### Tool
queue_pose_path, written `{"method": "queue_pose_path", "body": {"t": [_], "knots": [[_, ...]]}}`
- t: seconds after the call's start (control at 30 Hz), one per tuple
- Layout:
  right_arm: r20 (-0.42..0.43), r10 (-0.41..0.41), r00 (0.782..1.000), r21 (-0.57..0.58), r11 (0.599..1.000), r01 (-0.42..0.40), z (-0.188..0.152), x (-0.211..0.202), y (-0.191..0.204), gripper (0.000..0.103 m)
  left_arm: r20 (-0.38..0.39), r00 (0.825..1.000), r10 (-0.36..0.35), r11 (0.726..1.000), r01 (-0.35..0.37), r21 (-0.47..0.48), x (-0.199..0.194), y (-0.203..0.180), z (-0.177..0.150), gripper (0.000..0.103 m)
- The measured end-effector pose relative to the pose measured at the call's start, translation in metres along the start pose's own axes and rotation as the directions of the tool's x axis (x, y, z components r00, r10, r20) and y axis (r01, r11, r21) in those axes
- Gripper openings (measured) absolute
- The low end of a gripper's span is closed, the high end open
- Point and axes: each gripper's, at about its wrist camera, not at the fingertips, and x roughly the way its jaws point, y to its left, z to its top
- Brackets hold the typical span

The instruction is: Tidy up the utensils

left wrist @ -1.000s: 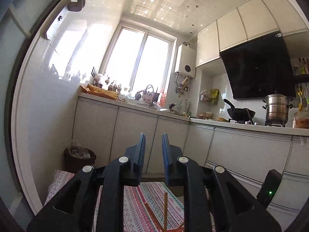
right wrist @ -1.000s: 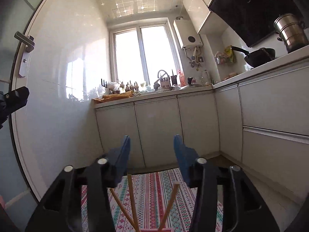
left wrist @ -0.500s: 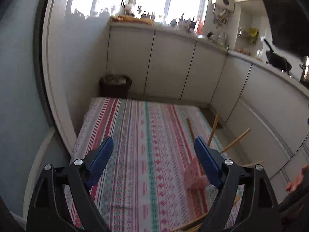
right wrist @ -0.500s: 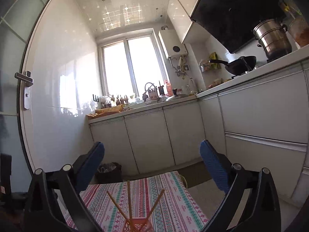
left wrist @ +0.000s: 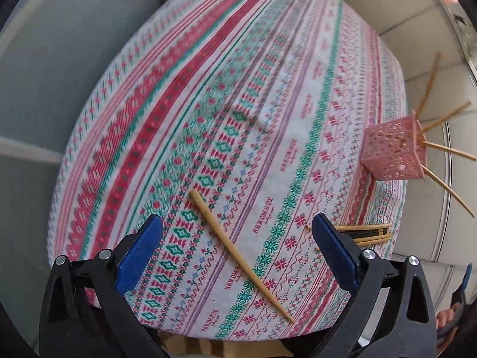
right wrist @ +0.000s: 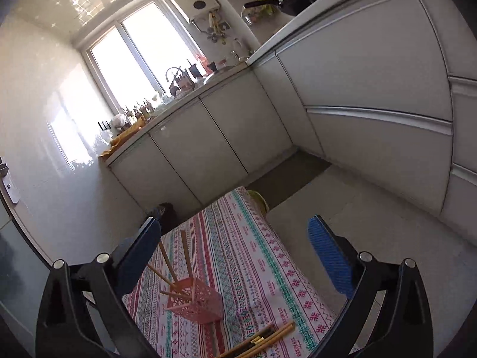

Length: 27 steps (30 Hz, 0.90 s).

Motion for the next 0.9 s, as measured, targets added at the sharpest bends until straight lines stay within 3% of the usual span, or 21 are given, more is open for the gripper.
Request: {"method": "queue_pose_path", "body": {"t": [0.07, 0.17, 0.2, 0.23, 0.37, 0.47, 0.53, 0.57, 0.73, 0.8, 0.83, 0.9], "knots": [[-0.063, 0.008, 0.998, 0.009, 1.0, -0.007, 0.0, 0.007, -0.007, 0.096, -0.033, 0.999, 0.038, 0.998, -0.04, -0.053, 0.012, 0.008, 0.0, 0.089], [-0.202, 0.026, 0.979, 0.031, 0.999, -0.02, -0.005, 0.025, -0.019, 0.096, -0.041, 0.997, 0.059, 0.994, -0.063, -0.091, 0.025, 0.013, 0.002, 0.069], [-0.244, 0.019, 0.97, 0.045, 0.999, -0.008, -0.009, 0.032, -0.025, 0.096, -0.018, 0.998, 0.066, 0.993, -0.068, -0.099, 0.023, 0.012, 0.002, 0.068], [-0.282, 0.017, 0.959, 0.066, 0.998, 0.001, -0.014, 0.037, -0.031, 0.096, -0.008, 0.997, 0.074, 0.992, -0.074, -0.099, 0.023, 0.009, 0.002, 0.053], [-0.438, 0.051, 0.897, 0.182, 0.983, 0.034, -0.04, 0.061, -0.055, 0.096, -0.007, 0.994, 0.11, 0.988, -0.11, -0.103, 0.025, 0.002, 0.001, 0.043], [-0.498, 0.05, 0.866, 0.208, 0.976, 0.063, -0.055, 0.073, -0.063, 0.096, -0.017, 0.991, 0.131, 0.989, -0.132, -0.073, 0.027, -0.007, -0.002, 0.036], [-0.509, 0.042, 0.86, 0.201, 0.977, 0.071, -0.058, 0.075, -0.063, 0.096, -0.02, 0.989, 0.145, 0.989, -0.145, -0.037, 0.029, -0.014, -0.004, 0.015], [-0.513, 0.038, 0.858, 0.194, 0.978, 0.073, -0.059, 0.076, -0.062, 0.096, -0.021, 0.989, 0.145, 0.989, -0.145, -0.019, 0.031, -0.017, -0.005, 0.011], [-0.559, 0.02, 0.829, 0.181, 0.979, 0.098, -0.071, 0.085, -0.063, 0.096, 0.029, 0.985, 0.173, 0.983, -0.174, 0.066, 0.035, -0.036, -0.01, 0.01], [-0.6, 0.015, 0.8, 0.187, 0.975, 0.122, -0.081, 0.093, -0.068, 0.096, 0.05, 0.99, 0.13, 0.987, -0.135, 0.091, 0.035, -0.04, -0.013, 0.008], [-0.622, 0.015, 0.783, 0.196, 0.971, 0.137, -0.087, 0.098, -0.072, 0.096, 0.059, 0.996, 0.074, 0.992, -0.079, 0.096, 0.034, -0.043, -0.014, 0.007], [-0.653, 0.004, 0.757, 0.213, 0.961, 0.179, -0.1, 0.105, -0.08, 0.096, 0.096, 0.995, 0.041, 0.99, -0.054, 0.128, 0.031, -0.056, -0.021, 0.007]]}}
